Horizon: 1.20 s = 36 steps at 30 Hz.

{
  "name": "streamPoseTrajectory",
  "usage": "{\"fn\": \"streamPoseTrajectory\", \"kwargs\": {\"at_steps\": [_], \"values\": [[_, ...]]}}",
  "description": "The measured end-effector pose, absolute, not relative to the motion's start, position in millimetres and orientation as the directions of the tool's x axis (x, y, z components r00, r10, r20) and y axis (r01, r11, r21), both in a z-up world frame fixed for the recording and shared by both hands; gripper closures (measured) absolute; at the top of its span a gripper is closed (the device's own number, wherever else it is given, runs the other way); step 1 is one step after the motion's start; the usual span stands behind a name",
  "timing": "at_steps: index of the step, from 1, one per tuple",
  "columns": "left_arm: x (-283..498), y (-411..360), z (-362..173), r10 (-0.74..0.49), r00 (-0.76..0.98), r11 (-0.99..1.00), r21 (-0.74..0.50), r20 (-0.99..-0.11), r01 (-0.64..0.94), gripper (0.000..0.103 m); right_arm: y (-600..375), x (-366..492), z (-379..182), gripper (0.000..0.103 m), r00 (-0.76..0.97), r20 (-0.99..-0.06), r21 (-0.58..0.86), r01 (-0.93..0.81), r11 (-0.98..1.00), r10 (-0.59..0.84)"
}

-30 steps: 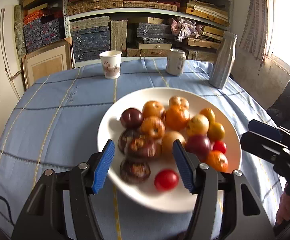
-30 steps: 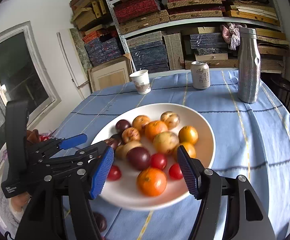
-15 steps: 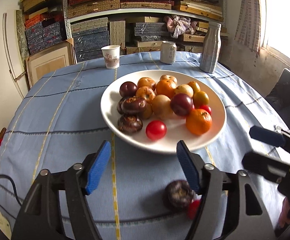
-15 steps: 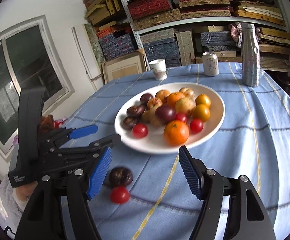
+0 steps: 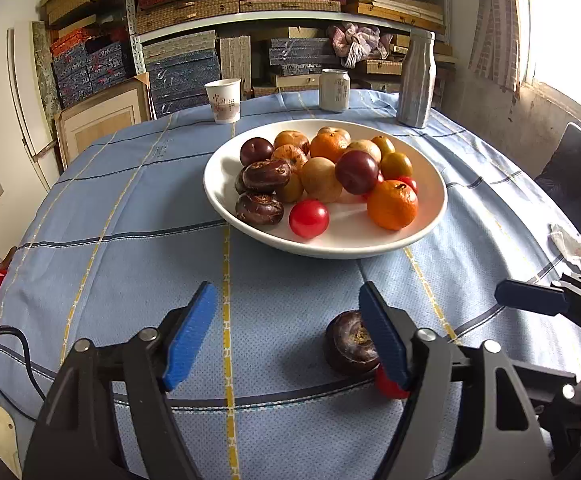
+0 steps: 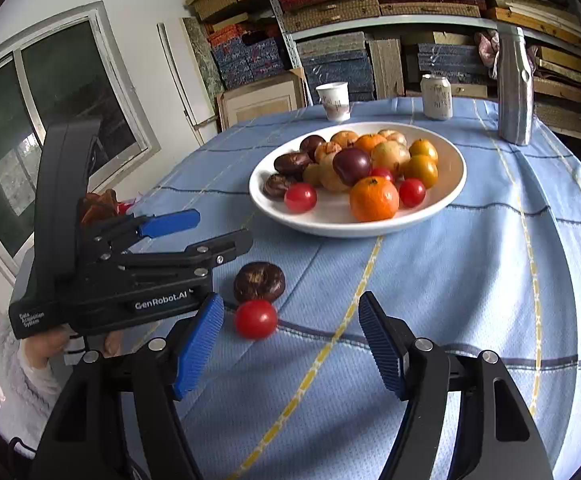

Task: Organize fruits
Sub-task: 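Withdraw both tools toward the last dark brown fruit and red tomato, then grasp the dark brown fruit with the left tool while the right tool grasps the red tomato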

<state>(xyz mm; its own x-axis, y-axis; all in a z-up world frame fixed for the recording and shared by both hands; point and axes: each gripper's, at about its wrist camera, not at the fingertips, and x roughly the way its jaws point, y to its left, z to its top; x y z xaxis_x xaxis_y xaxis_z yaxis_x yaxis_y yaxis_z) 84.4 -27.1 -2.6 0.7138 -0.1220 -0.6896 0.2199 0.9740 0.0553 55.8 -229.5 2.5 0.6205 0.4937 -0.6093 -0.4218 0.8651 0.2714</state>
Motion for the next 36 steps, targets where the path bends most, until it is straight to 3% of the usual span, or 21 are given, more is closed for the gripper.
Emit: {"fn": "streamPoseTrajectory", "kwargs": {"at_steps": [16,27,33,35,36], "values": [[94,-38,-20,-0.172,0.63,0.955,0.029,-0.757,0.295,0.03,-180,47,-12,0.033,0.478,-0.72,0.169,-0.582,0.796,0.502],[96,-44,-26,-0.215,0.576,0.943,-0.013,-0.789,0.333,0.036,-170,58,-15,0.047,0.459,-0.746,0.158,-0.581,0.799,0.481],[98,-49,-28,-0.234,0.557,0.938,-0.036,-0.797,0.344,0.047,-166,71,-20,0.064,0.462,-0.766,0.142,-0.557,0.818,0.447],[101,-48,-30,-0.259,0.541,0.936,-0.069,-0.8,0.346,0.061,-167,77,-21,0.072,0.466,-0.767,0.143,-0.545,0.826,0.441],[103,-48,-31,-0.285,0.525,0.929,-0.097,-0.802,0.356,0.062,-169,78,-21,0.072,0.462,-0.765,0.156,-0.543,0.825,0.449]]}}
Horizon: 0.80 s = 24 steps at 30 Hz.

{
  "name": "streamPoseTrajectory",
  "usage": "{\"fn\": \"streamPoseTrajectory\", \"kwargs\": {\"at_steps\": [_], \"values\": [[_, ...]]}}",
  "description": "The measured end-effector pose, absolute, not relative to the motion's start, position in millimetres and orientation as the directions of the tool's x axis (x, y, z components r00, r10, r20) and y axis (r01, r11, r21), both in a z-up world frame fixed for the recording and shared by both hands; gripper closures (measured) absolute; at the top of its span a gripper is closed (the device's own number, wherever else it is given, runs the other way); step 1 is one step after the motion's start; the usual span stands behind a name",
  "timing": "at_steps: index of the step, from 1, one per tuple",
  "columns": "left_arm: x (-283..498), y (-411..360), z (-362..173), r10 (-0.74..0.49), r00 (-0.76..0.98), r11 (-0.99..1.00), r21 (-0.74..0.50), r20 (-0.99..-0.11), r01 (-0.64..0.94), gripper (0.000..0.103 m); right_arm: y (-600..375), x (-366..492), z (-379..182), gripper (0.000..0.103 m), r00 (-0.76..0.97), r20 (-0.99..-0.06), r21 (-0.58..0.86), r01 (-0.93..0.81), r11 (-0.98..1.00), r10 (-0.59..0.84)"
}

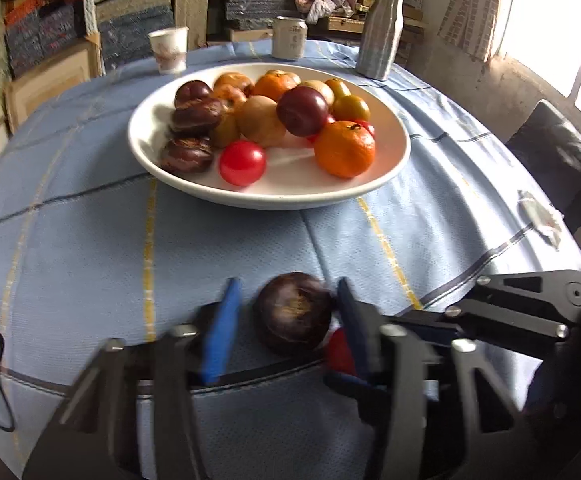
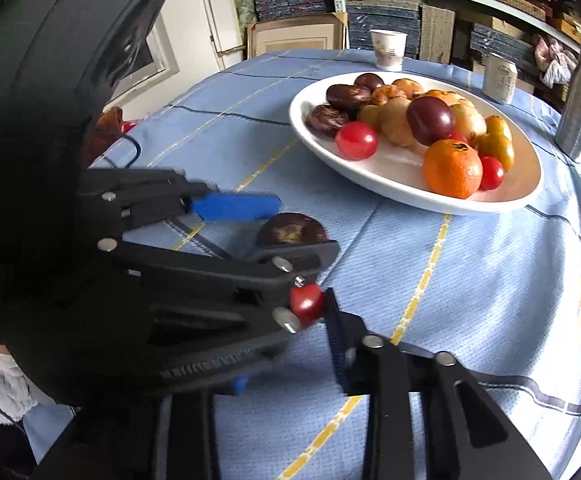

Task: Organize fruits
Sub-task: 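Grasp the dark brown fruit with the left tool while the right tool grasps the red tomato, then carry both fruits over the white plate and open both tools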

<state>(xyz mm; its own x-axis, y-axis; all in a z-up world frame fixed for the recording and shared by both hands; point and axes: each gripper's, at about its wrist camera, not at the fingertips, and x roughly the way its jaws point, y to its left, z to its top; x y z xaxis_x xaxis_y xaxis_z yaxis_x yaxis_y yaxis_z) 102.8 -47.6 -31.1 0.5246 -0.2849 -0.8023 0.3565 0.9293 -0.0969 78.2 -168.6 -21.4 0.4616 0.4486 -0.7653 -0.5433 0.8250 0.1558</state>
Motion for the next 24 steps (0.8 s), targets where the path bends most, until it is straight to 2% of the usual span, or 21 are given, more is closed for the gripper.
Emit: {"fn": "streamPoseTrajectory", "kwargs": {"at_steps": [13,24], "values": [[93,-49,-30,-0.298,0.52,0.922,-0.099,-0.8,0.375,0.063,-190,56,-16,0.072,0.507,-0.76,0.079,-0.549,0.832,0.407],[88,-43,-9,-0.27,0.603,0.937,-0.061,-0.751,0.343,0.063,-235,49,-7,0.072,0.568,-0.712,0.117,-0.484,0.867,0.413]]}}
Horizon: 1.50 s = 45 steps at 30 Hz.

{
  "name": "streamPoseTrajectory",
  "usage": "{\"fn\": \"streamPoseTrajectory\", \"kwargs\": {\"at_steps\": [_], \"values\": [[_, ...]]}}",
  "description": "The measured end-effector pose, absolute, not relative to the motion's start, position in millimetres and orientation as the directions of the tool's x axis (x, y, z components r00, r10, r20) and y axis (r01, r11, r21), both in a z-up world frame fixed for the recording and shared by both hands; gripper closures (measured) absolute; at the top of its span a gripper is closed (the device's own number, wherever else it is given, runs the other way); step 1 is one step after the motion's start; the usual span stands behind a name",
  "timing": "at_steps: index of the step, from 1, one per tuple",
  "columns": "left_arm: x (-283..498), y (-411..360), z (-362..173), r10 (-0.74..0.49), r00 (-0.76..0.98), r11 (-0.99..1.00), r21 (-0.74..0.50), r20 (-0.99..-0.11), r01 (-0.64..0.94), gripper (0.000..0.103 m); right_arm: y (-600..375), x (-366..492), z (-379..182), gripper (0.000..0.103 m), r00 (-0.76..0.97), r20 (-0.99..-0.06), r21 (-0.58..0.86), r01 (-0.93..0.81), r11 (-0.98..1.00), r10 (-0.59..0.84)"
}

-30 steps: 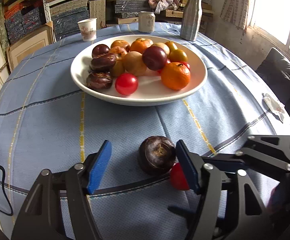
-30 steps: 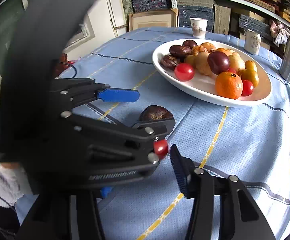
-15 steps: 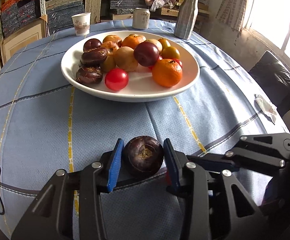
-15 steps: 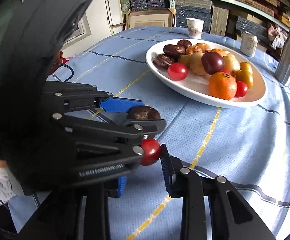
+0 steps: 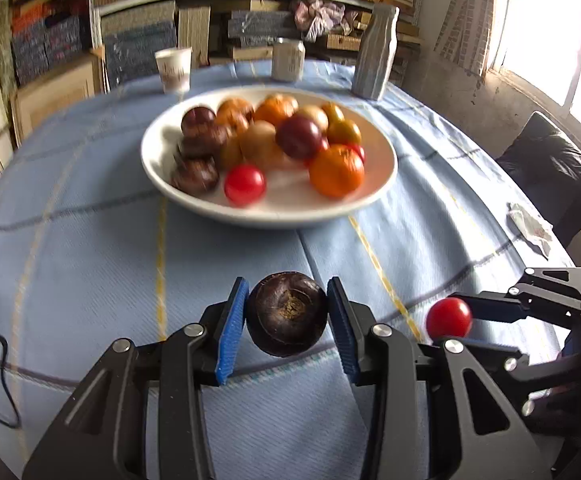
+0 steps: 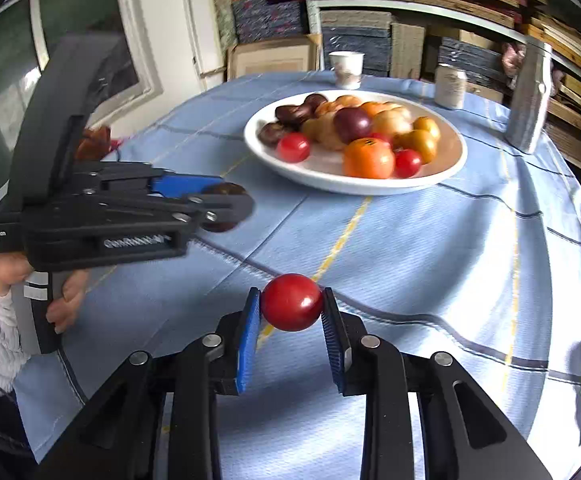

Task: Organize fruits

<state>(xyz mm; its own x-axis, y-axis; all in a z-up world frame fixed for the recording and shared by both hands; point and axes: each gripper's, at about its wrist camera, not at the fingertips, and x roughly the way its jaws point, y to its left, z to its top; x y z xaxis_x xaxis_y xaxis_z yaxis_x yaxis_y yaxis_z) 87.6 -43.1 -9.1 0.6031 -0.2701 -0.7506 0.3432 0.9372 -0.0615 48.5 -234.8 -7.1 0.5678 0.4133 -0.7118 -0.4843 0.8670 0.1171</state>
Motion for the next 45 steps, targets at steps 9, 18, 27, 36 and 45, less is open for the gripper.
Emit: {"fn": "streamPoseTrajectory", "kwargs": {"at_steps": [9,18,27,36,45], "values": [[143,-40,45,-0.223,0.697,0.961,-0.034,-0.681,0.274,0.063,-259,99,58,0.072,0.7,-0.592,0.135,-0.402,0.905,0.399],[209,-52,42,-0.204,0.699,0.97,-0.045,-0.686,0.238,0.063,-254,178,57,0.072,0.74,-0.579,0.13,-0.331,0.935,0.343],[241,-50,18,-0.231,0.67,0.966,-0.085,-0.705,0.243,0.063,-246,211,27,0.068,0.706,-0.612,0.171,-0.323,0.931,0.357],[218,-38,26,-0.224,0.697,0.971,-0.096,-0.682,0.217,0.031,-258,189,38,0.03,0.741,-0.558,0.22,-0.302,0.928,0.373],[126,-21,28,-0.151,0.767,0.985,-0.026,-0.624,0.172,0.007,-257,116,46,0.005,0.819,-0.467,0.174,-0.285,0.943,0.334]]}}
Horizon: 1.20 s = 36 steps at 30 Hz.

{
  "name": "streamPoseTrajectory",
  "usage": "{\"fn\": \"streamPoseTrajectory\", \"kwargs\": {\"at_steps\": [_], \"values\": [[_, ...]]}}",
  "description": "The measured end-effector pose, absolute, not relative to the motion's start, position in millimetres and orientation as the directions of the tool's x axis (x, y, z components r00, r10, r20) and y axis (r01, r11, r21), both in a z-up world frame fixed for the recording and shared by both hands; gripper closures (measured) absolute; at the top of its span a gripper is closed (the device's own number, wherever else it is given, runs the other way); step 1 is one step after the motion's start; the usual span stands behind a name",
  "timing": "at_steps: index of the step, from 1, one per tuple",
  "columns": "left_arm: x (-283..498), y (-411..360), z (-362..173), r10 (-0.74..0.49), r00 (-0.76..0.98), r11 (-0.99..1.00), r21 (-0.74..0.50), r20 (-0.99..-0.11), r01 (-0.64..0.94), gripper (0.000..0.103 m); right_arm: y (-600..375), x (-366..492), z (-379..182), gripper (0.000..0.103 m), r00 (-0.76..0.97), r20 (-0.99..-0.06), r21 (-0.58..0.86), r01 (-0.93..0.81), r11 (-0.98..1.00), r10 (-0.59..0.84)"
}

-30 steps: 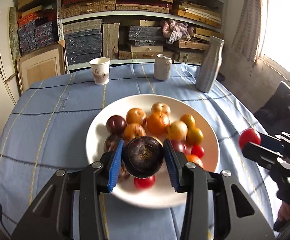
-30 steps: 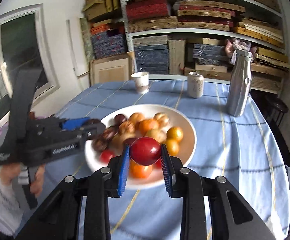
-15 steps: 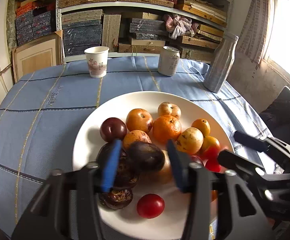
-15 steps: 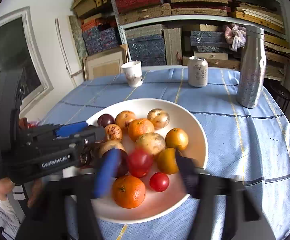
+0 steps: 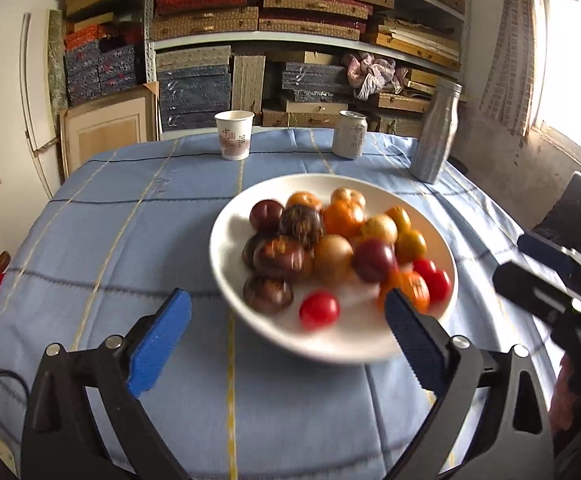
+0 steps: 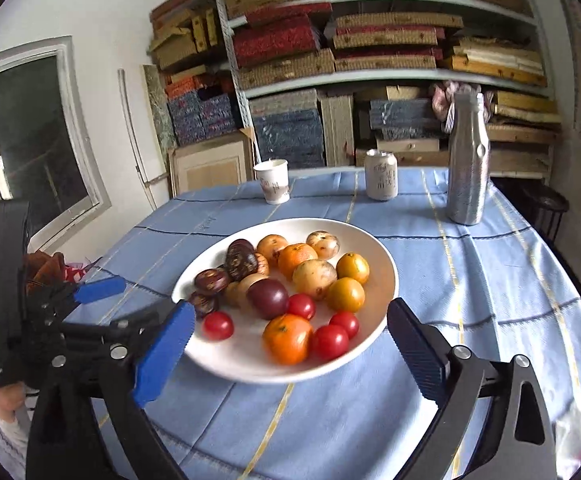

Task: Organize fruits

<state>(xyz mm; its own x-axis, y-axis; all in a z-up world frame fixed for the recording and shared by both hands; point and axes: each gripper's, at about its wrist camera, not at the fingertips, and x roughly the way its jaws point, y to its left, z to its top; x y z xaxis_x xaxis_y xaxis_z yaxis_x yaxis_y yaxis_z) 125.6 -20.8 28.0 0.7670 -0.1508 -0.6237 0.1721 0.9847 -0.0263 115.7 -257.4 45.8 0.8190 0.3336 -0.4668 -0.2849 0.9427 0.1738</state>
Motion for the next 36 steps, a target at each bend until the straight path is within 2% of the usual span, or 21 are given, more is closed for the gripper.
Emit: {"fn": "streamPoseTrajectory", "kwargs": {"at_steps": [5,11,20,36], "values": [[84,-22,26,-0.109,0.799,0.987,0.033,-0.592,0.159,0.005,-261,85,40,0.004,0.832,-0.464,0.192,-0.239,0.952,0.303],[69,-13,30,-0.084,0.817,0.994,0.009,-0.57,0.109,0.005,-280,69,27,0.004,0.841,-0.467,0.265,-0.162,0.95,0.274],[66,-1,33,-0.123,0.804,0.992,-0.064,-0.581,0.105,0.005,-272,67,26,0.004,0.856,-0.462,0.183,-0.163,0.969,0.231],[55,-5,33,-0.06,0.816,0.998,-0.018,-0.575,0.061,0.005,-261,65,23,0.003,0.852,-0.473,0.152,-0.172,0.973,0.225]]}}
